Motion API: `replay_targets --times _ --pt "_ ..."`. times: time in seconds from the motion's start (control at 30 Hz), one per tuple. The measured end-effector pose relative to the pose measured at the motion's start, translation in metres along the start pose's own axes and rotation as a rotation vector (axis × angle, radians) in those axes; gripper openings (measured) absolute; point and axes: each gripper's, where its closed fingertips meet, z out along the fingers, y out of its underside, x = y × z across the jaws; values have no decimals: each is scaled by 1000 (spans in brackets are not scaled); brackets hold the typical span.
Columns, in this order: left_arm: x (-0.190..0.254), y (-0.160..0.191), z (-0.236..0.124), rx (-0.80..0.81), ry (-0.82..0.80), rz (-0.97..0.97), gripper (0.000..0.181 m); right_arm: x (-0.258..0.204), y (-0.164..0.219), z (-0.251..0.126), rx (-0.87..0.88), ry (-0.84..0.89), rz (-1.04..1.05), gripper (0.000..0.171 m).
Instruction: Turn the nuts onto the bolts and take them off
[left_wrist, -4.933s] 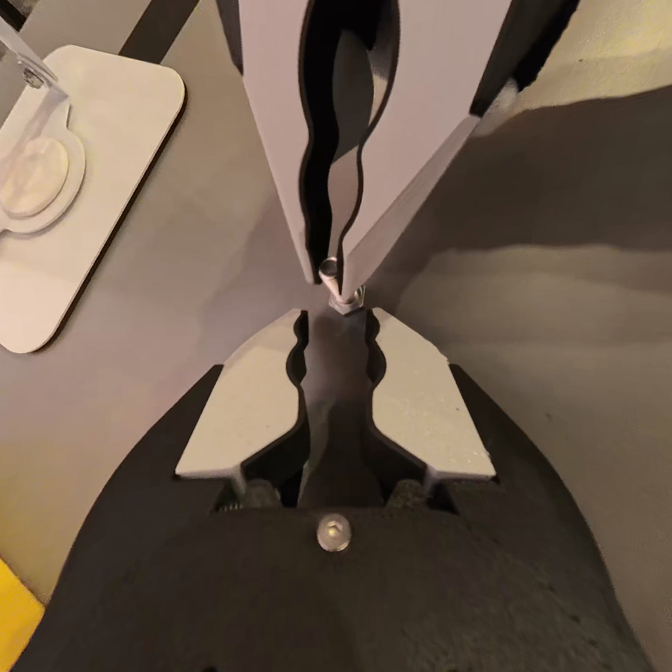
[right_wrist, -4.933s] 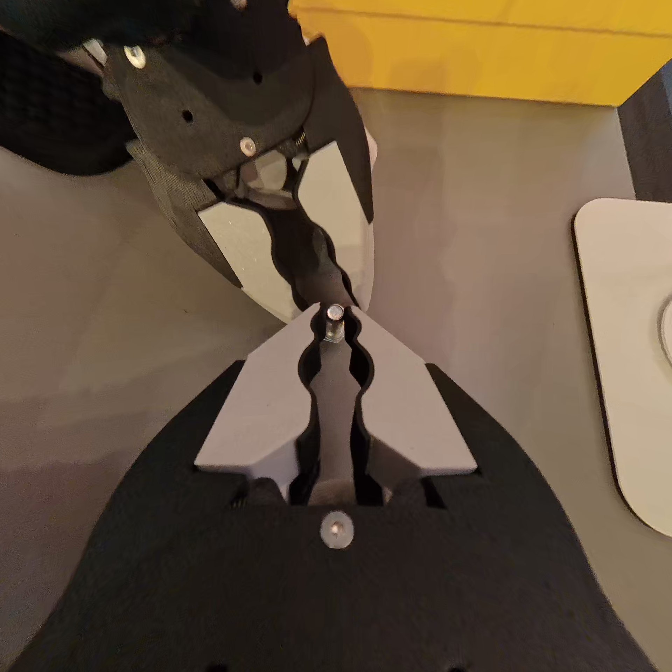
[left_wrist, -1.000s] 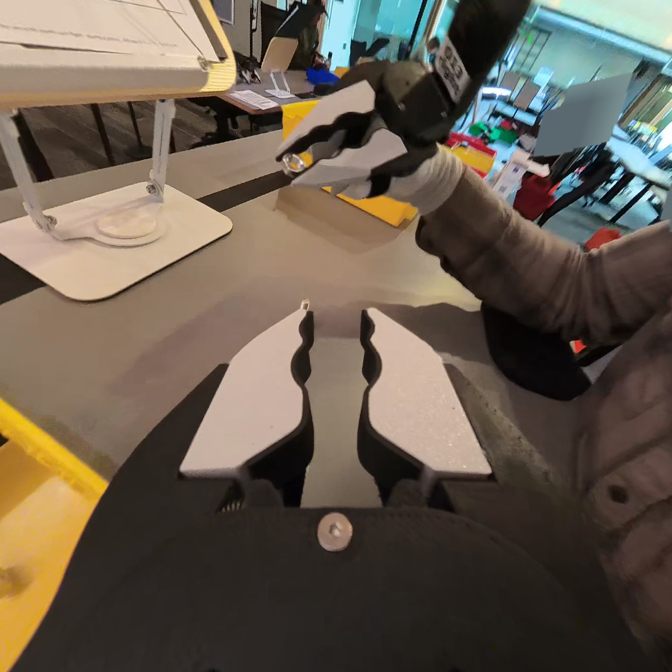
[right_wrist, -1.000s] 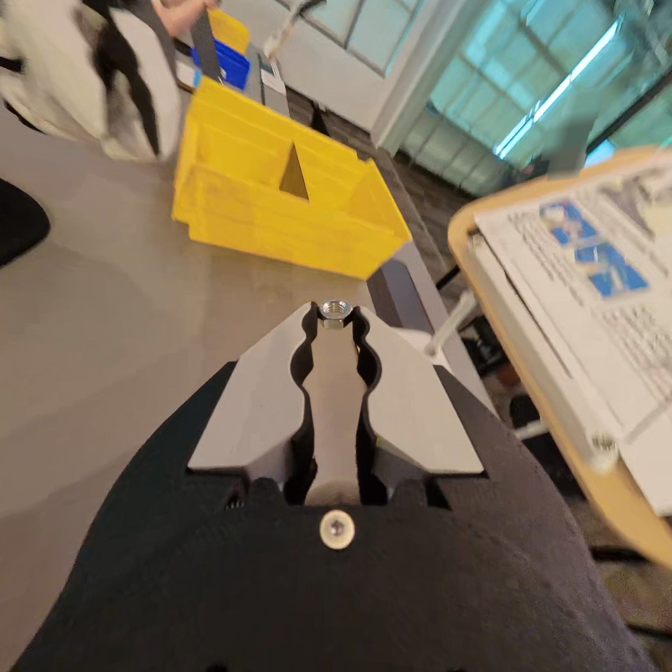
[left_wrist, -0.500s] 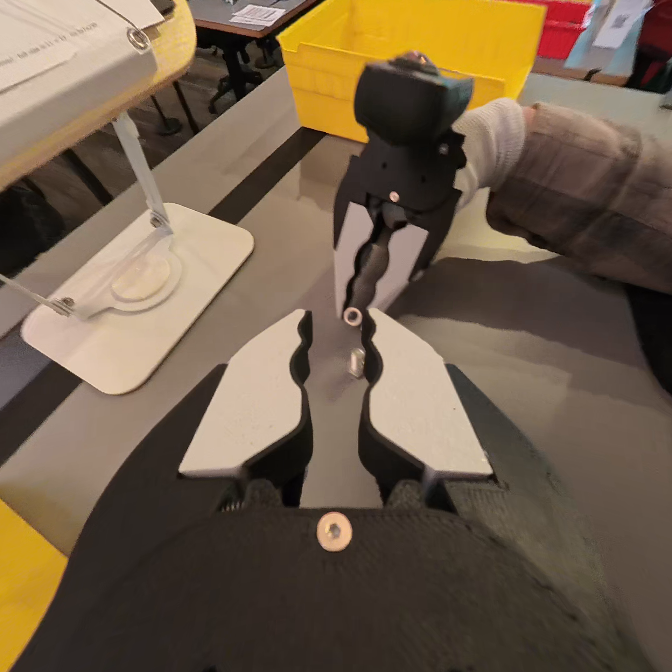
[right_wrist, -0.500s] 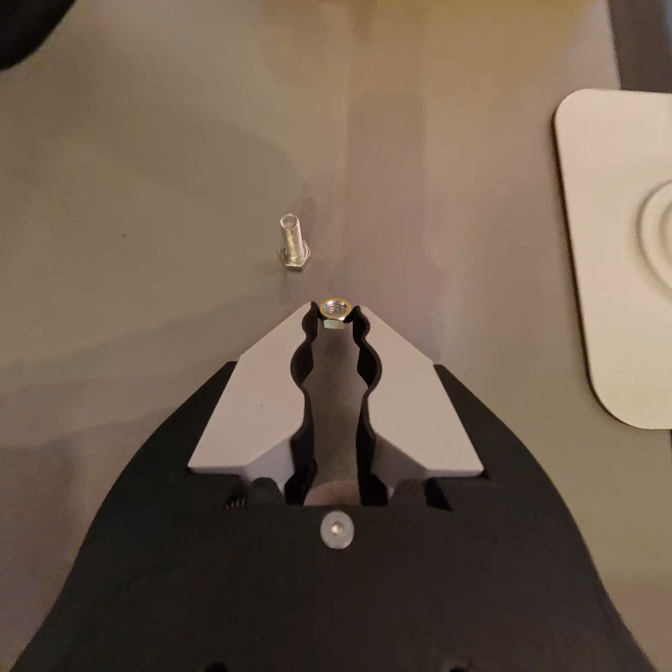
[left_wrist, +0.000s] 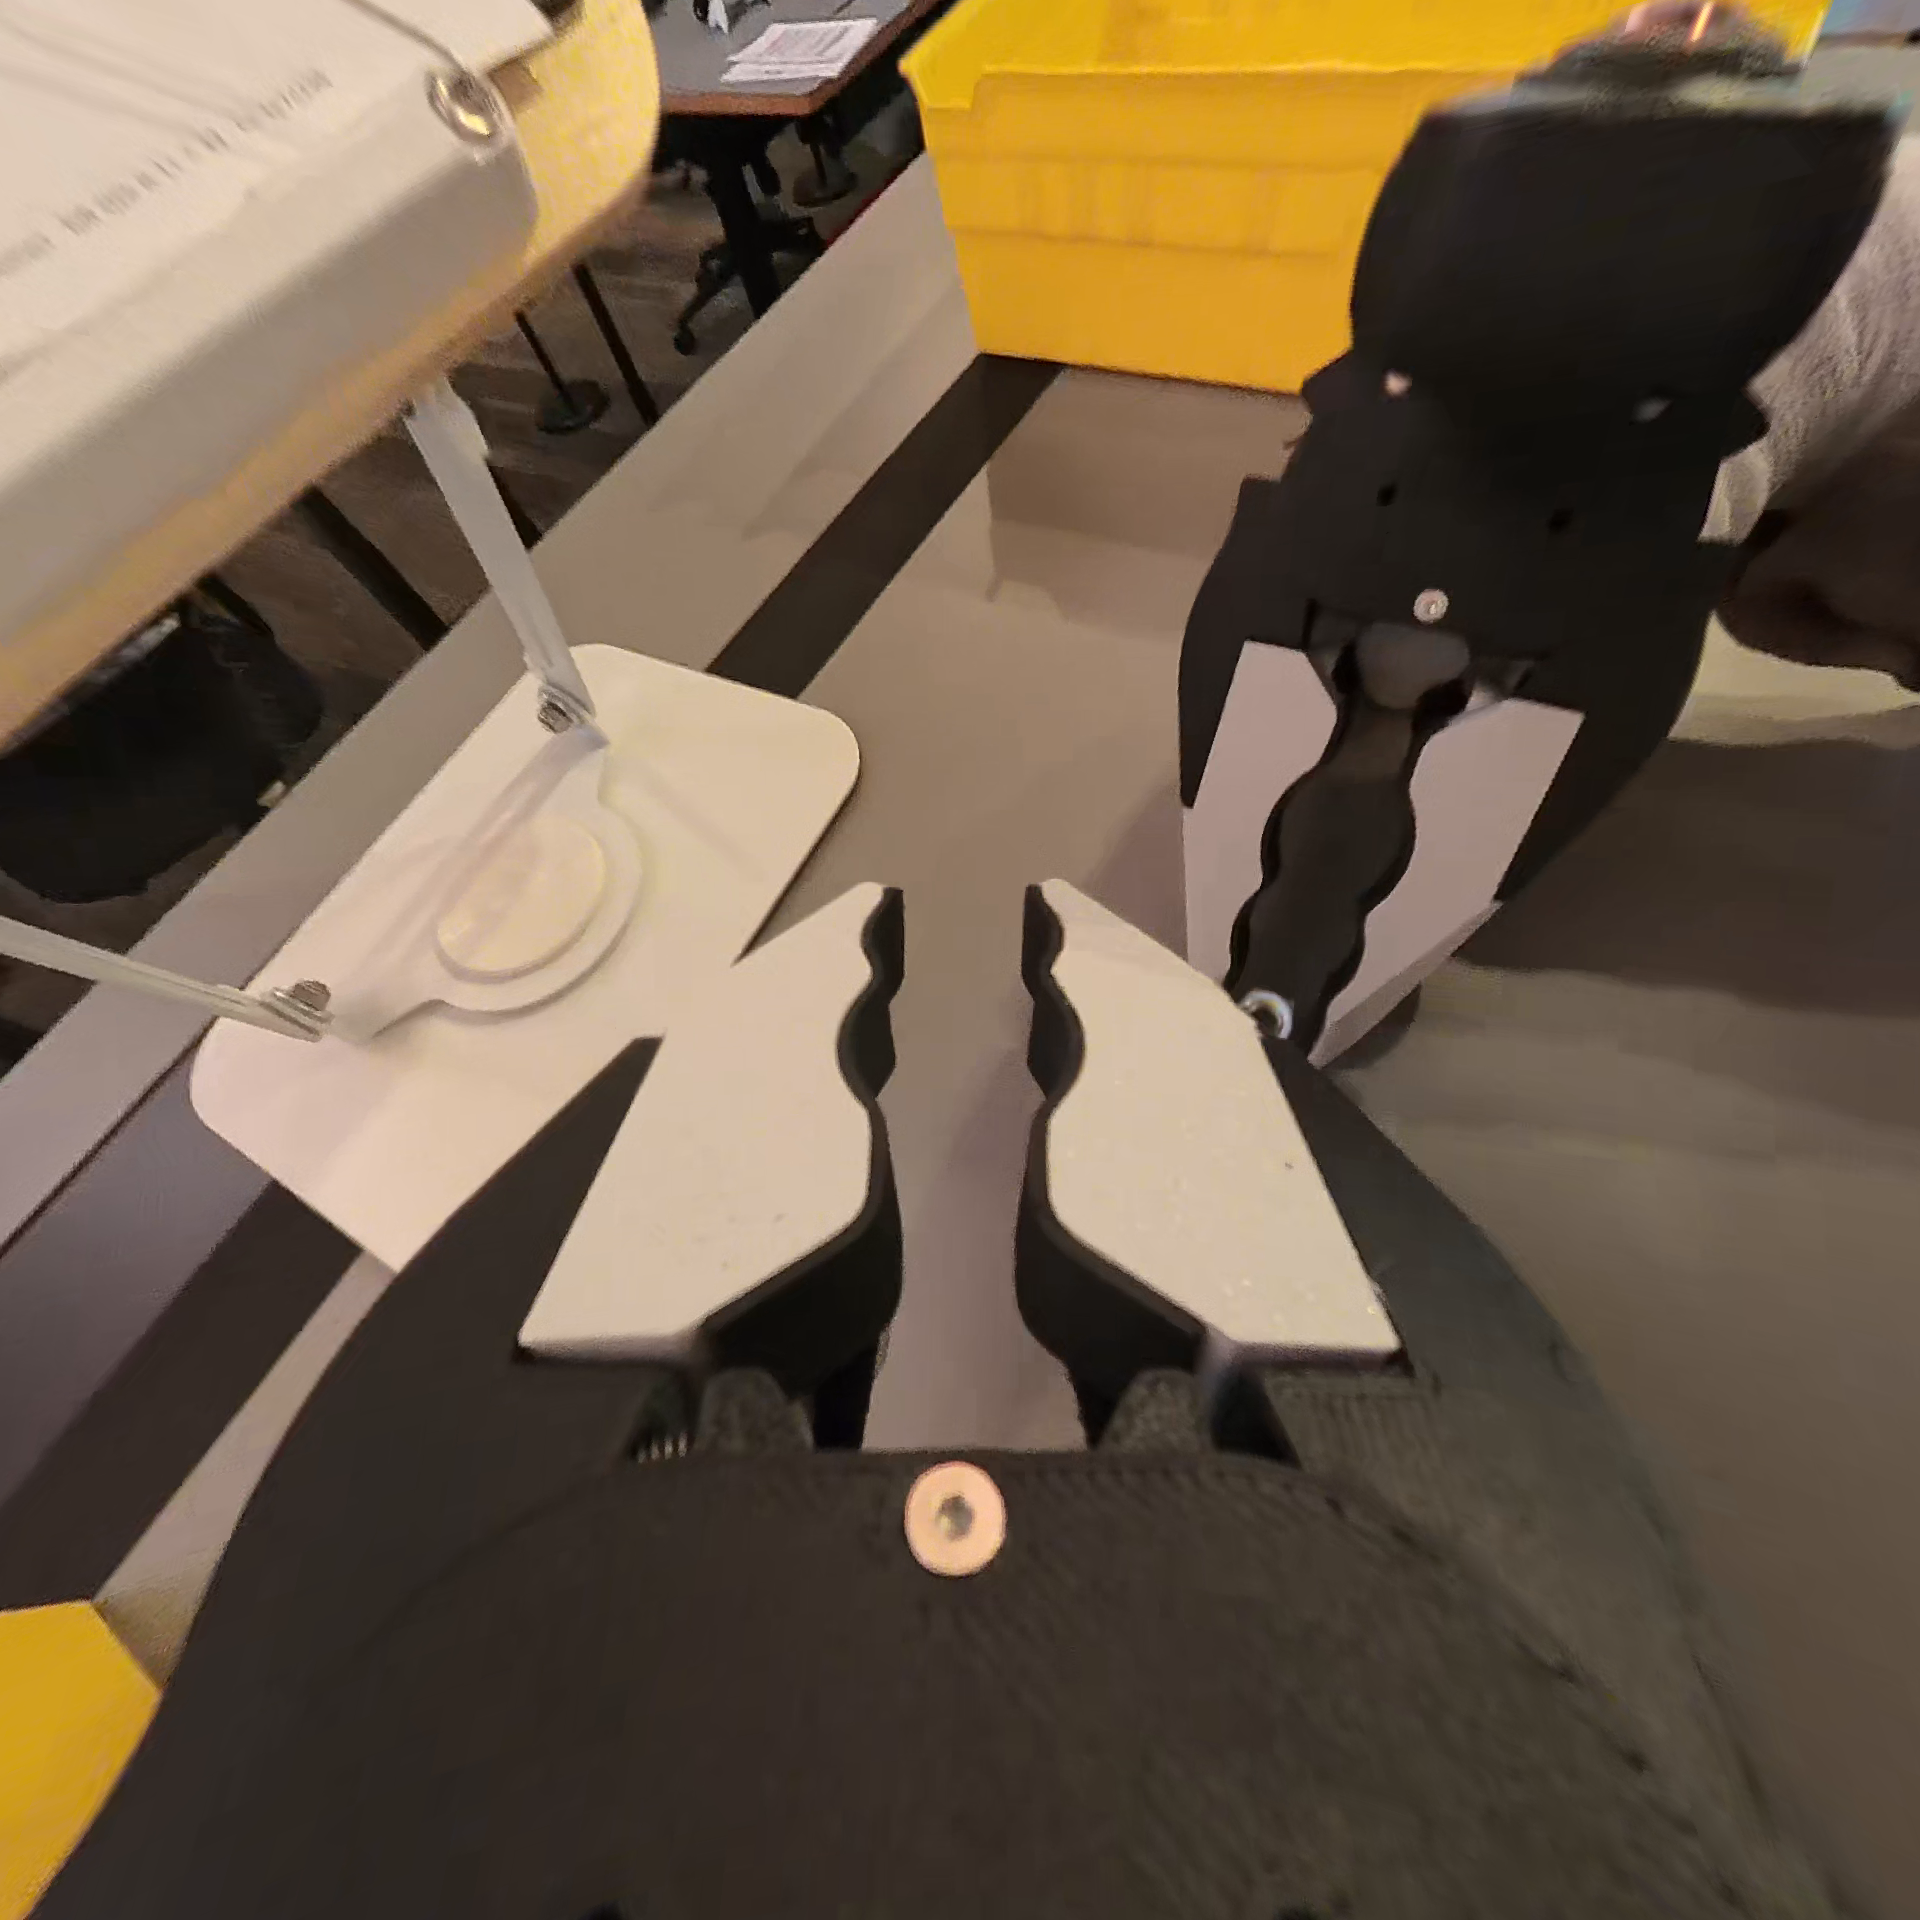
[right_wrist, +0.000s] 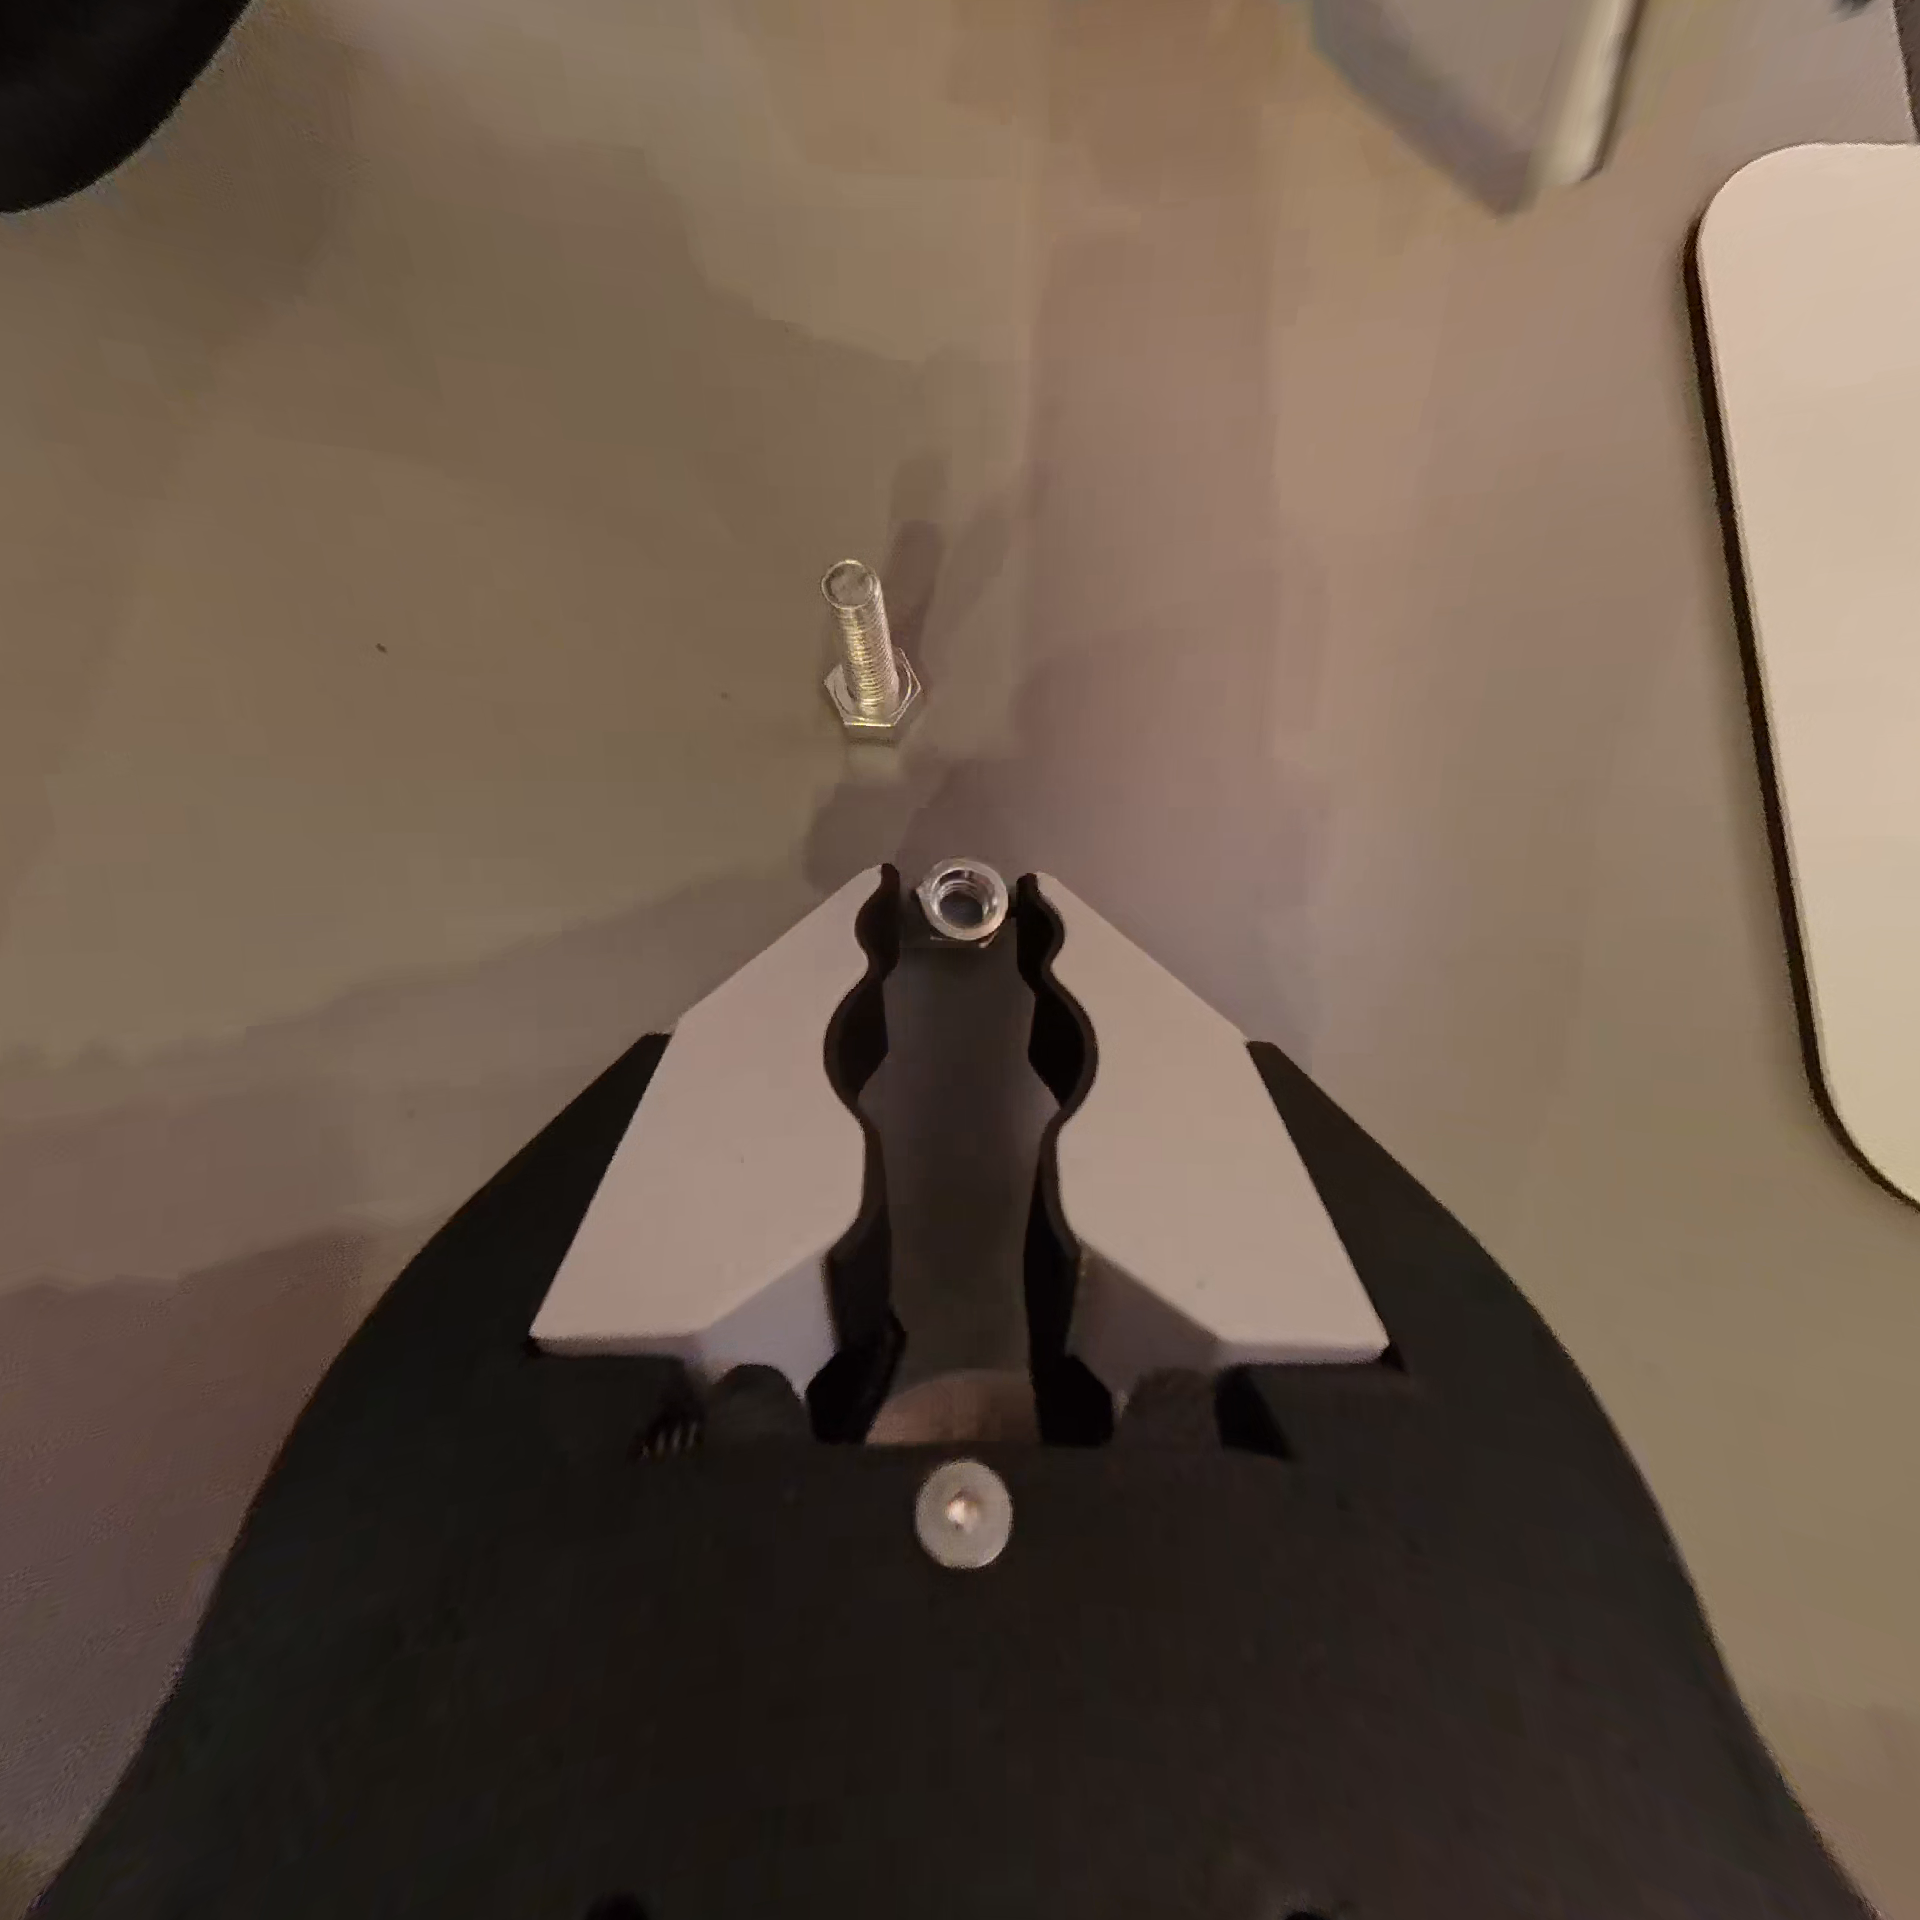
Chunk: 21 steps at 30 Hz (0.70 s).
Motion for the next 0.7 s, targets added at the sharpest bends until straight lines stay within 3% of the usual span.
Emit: replay_targets --times 0.27,0.4,0.7 --pt "-5 3 -7 4 -4 -6 22 2 0 -7 -9 19 -9 23" --pt "-8 3 -12 -10 -23 15 22 -8 -30 -15 91 0 -57 24" --pt "-10 1 -18 3 -22 7 22 -18 -51 11 110 -22 -107 19"
